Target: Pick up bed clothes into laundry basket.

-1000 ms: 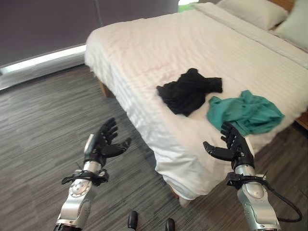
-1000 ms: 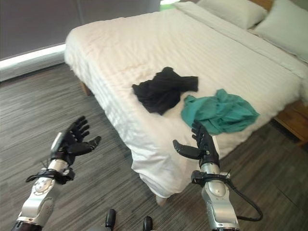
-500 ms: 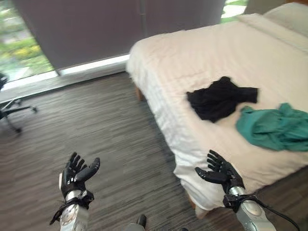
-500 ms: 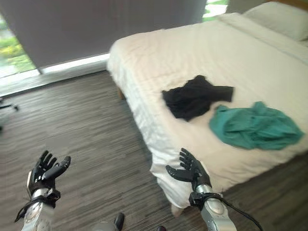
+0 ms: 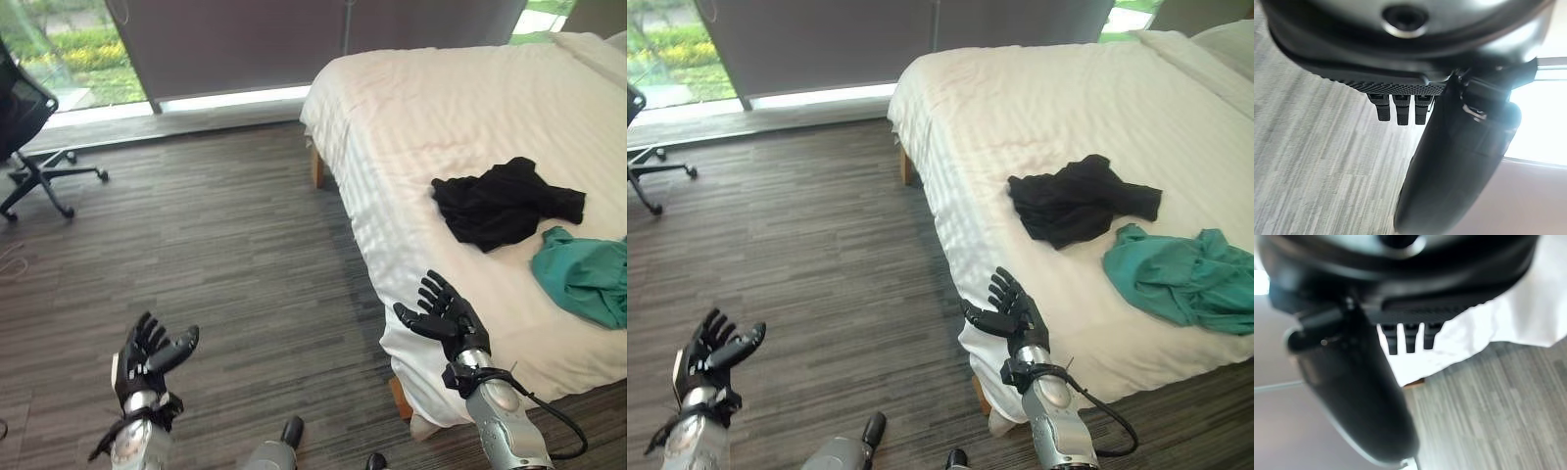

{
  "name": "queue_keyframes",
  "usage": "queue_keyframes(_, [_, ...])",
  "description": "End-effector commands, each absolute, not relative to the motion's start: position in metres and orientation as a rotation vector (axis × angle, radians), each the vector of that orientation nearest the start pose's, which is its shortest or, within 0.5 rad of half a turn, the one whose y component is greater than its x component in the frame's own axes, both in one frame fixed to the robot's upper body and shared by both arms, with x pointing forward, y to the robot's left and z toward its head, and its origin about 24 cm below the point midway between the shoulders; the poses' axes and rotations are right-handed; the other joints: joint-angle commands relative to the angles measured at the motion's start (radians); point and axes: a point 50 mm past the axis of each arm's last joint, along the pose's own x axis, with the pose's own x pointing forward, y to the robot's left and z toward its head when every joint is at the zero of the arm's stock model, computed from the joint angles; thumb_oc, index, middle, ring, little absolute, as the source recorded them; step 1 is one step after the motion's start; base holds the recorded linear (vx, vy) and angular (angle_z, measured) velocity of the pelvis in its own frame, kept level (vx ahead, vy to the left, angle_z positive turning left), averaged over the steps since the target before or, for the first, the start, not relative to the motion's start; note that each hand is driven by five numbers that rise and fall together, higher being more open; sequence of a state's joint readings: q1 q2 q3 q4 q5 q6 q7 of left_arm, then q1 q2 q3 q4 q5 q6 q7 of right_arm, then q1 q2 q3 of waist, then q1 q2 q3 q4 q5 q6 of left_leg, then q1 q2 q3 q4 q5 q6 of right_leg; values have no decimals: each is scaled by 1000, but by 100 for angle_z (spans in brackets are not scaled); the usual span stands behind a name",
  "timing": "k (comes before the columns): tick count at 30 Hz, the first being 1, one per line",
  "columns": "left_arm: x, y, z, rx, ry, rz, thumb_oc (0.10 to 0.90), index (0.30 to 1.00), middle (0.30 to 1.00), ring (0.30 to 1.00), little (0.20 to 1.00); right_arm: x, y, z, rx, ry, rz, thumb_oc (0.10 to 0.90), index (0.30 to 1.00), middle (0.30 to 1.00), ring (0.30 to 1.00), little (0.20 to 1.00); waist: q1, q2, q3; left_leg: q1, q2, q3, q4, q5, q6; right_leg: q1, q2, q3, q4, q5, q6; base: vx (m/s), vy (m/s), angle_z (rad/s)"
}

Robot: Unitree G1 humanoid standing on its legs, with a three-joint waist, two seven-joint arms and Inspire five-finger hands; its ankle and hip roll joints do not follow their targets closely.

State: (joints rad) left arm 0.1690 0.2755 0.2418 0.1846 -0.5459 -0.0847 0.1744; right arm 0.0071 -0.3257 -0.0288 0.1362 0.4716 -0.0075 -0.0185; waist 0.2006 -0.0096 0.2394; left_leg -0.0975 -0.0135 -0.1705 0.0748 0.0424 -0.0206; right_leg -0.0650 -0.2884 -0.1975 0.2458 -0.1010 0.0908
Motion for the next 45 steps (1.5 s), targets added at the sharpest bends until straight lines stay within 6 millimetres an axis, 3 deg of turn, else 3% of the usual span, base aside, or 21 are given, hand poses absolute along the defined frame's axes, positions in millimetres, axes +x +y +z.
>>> queue_keyframes(1, [203,310,54,-107,-111,536,800,900,900,900,900,261,-239,95,22,-222,-103,800,900,900,900,900,-16,5,-107,33,107,3,-25,-52,-53,52,-66,-8,19,191,80,-12,-343,-13])
queue_keyframes(2, [203,310,54,-107,-111,537,800,900,900,900,900,262,-239,95,22,-223,-103,800,900,900,900,900,-12,5,-106,36,107,8,-28,-51,-53,52,-66,-4,16,193,81,-30,-404,-14])
queue_keyframes(3, [201,317,58,-105,-129,567,800,900,900,900,900,264,-236,107,-16,-261,-79,800,900,900,900,900,-15,-3,-118,43,157,39,-50,-33,-82,53,-100,-21,-5,211,105,-26,-437,-37])
queue_keyframes(4, [200,320,59,-100,-137,590,800,900,900,900,900,266,-233,115,-41,-290,-59,800,900,900,900,900,-21,-9,-125,58,183,67,-83,-15,-101,59,-84,-31,-47,180,109,-23,-445,-71])
queue_keyframes(6, [200,321,59,-100,-137,591,800,900,900,900,900,266,-233,115,-42,-290,-58,800,900,900,900,900,-19,-6,-123,69,190,71,-96,-11,-104,64,-78,-30,-53,181,107,-8,-240,-80])
queue_keyframes(7, [201,323,67,-76,-170,585,800,900,900,900,900,267,-230,127,-92,-332,-28,800,900,900,900,900,-37,-7,-134,64,234,112,-143,46,-139,66,-27,-45,-139,107,116,-40,-473,-57])
queue_keyframes(8, [203,319,68,-85,-177,574,800,900,900,900,900,267,-228,133,-96,-361,-13,800,900,900,900,900,-44,-4,-136,49,246,119,-150,69,-151,73,-2,-53,-171,86,112,-59,-601,-54])
queue_keyframes(11, [213,310,69,-128,-202,543,800,900,900,900,900,268,-226,140,-112,-386,19,800,900,900,900,900,-77,-1,-122,28,262,138,-135,128,-173,80,37,-63,-214,90,94,-64,-351,-29])
queue_keyframes(13, [223,297,73,-187,-235,481,800,900,900,900,900,272,-215,141,-124,-379,94,800,900,900,900,900,-92,-23,-111,30,173,51,-45,71,-150,76,68,-38,-293,129,70,-57,-420,-31])
queue_keyframes(15, [224,294,73,-188,-234,465,800,900,900,900,900,272,-212,138,-122,-364,115,800,900,900,900,900,-98,-29,-117,29,145,54,-26,43,-138,84,80,-27,-322,138,67,14,-223,-51])
queue_keyframes(18, [235,273,72,-214,-229,369,800,900,900,900,900,268,-211,112,-114,-260,104,800,900,900,900,900,-119,-20,-139,52,61,155,-37,-46,-66,92,122,-14,-333,122,47,56,-177,-25])
queue_keyframes(22, [253,250,82,-186,-250,267,800,900,900,900,900,259,-216,101,-87,-244,20,800,900,900,900,900,-156,-2,-145,51,17,178,-57,-41,-34,104,145,-35,-330,110,34,29,-37,18])
queue_keyframes(27, [264,239,92,-181,-275,210,800,900,900,900,900,261,-218,101,-123,-239,-7,800,900,900,900,900,-158,-5,-128,0,-1,211,-91,-10,-22,72,163,-69,-323,109,33,-72,12,38])
queue_keyframes(30, [258,243,82,-171,-237,232,800,900,900,900,900,261,-218,99,-133,-235,-24,800,900,900,900,900,-149,-9,-131,-11,-9,194,-50,-25,-15,84,158,-69,-308,97,32,47,91,24])
queue_keyframes(33, [229,273,61,-118,-154,347,800,900,900,900,900,261,-216,96,-13,-241,-41,800,900,900,900,900,-99,-8,-124,22,-38,155,-24,-75,26,98,120,-75,-146,26,31,154,143,14])
queue_keyframes(37, [212,293,52,-146,-115,450,800,900,900,900,900,263,-220,110,-66,-294,-52,800,900,900,900,900,-84,2,-94,55,-58,118,0,-108,66,-11,57,-67,162,126,55,110,148,36])
queue_keyframes(38, [209,298,53,-167,-124,479,800,900,900,900,900,262,-226,114,-111,-303,-72,800,900,900,900,900,-87,3,-82,74,-58,101,0,-117,76,-53,61,-49,238,159,64,198,101,37])
queue_keyframes(39, [208,303,57,-161,-145,510,800,900,900,900,900,261,-233,118,-134,-315,-112,800,900,900,900,900,-110,13,-67,120,-37,64,-22,-120,81,-148,124,-9,309,151,66,178,58,27])
queue_keyframes(43, [207,306,66,-138,-179,524,800,900,900,900,900,259,-240,117,-144,-307,-140,800,900,900,900,900,-124,9,-77,179,-19,46,-65,-132,71,-215,151,-14,264,131,60,254,-29,56])
queue_keyframes(44, [209,311,77,-117,-223,533,800,900,900,900,900,262,-243,124,-170,-333,-153,800,900,900,900,900,-119,-3,-87,223,-5,37,-85,-158,50,-225,104,-66,121,138,59,276,-95,48])
queue_keyframes(45, [209,312,78,-116,-224,533,800,900,900,900,900,263,-243,124,-169,-334,-154,800,900,900,900,900,-122,1,-86,226,0,34,-86,-158,49,-215,109,-73,109,141,58,387,-133,94])
